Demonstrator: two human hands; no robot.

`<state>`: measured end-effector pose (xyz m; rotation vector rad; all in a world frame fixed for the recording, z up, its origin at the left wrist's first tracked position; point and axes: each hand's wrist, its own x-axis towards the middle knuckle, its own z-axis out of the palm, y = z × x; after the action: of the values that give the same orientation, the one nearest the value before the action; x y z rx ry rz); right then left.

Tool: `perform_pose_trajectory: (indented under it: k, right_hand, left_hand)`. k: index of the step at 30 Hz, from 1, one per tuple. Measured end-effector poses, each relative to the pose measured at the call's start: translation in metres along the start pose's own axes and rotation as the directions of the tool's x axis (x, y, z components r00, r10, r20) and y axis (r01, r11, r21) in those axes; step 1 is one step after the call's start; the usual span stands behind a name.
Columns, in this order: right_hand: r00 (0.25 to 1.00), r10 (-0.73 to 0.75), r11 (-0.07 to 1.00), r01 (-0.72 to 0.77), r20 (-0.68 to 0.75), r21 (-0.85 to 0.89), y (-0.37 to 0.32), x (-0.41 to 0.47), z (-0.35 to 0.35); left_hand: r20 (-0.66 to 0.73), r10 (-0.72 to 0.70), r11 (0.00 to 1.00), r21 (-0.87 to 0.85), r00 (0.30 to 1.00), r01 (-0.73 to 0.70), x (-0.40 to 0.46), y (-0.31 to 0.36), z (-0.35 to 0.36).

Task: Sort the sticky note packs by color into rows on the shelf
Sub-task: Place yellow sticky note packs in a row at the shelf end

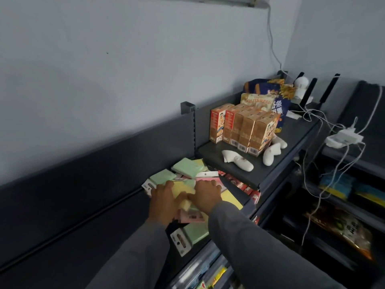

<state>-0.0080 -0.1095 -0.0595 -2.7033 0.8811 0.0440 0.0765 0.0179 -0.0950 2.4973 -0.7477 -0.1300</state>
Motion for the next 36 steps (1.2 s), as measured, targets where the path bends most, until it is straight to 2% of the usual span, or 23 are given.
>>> perform_pose_trajectory:
  k: [2,5,8,11,14,15,17,19,21,24,30,34,36]
  right_hand:
    - [1.0,-0.021,0.998,0.02,0.012,0.054,0.001,0.007,-0.002]
    - [0.999,-0.019,0.93,-0.001,0.049,0.369,0.007,0.024,-0.012]
    - [0.997,-0.01,0.679,-0.044,0.07,0.733,0.014,0.038,-0.032]
    - [0.997,0.031,0.443,-0.082,0.075,0.893,0.027,0.046,-0.053]
    - [0.982,-0.07,0.348,-0.143,0.178,0.927,0.059,0.048,-0.073]
    - [0.959,-0.144,0.368,-0.175,0.243,0.913,0.073,0.048,-0.075]
    - [0.891,-0.275,0.477,-0.2,0.362,0.856,0.098,0.045,-0.074]
    - [0.839,-0.331,0.57,-0.187,0.432,0.8,0.114,0.04,-0.065]
    - [0.819,-0.342,0.584,-0.199,0.461,0.787,0.121,0.035,-0.053]
    - [0.848,-0.325,0.505,-0.22,0.419,0.835,0.116,0.026,-0.043]
    - [0.927,-0.288,0.264,-0.166,0.242,0.95,0.078,0.022,-0.028]
    - [0.911,-0.344,0.167,-0.179,0.228,0.969,0.015,0.007,-0.009]
    - [0.877,-0.41,0.145,-0.208,0.25,0.967,-0.027,-0.009,0.006]
  left_hand:
    - [-0.004,-0.009,0.999,-0.032,1.0,0.009,0.005,-0.001,0.002]
    - [-0.115,-0.022,0.989,-0.151,0.993,0.004,0.004,0.007,-0.008]
    - [-0.215,-0.112,0.953,-0.299,0.97,0.043,-0.003,0.015,-0.015]
    - [-0.251,-0.193,0.923,-0.375,0.949,0.088,-0.007,0.019,-0.016]
    - [-0.292,-0.178,0.928,-0.367,0.94,0.061,-0.011,0.025,-0.01]
    - [-0.294,-0.181,0.924,-0.377,0.939,0.06,-0.012,0.029,-0.007]
    - [-0.288,-0.192,0.907,-0.417,0.938,0.058,-0.011,0.037,0.0]
    - [-0.275,-0.219,0.897,-0.433,0.936,0.083,-0.012,0.044,0.007]
    - [-0.26,-0.249,0.908,-0.398,0.933,0.131,-0.014,0.05,0.013]
    - [-0.265,-0.279,0.905,-0.395,0.923,0.16,-0.019,0.053,0.016]
    - [-0.412,-0.273,0.854,-0.519,0.869,0.022,-0.035,0.039,0.0]
    - [-0.549,-0.245,0.88,-0.471,0.799,-0.054,-0.077,-0.001,-0.031]
    - [-0.586,-0.233,0.931,-0.365,0.776,0.004,-0.103,-0.034,-0.053]
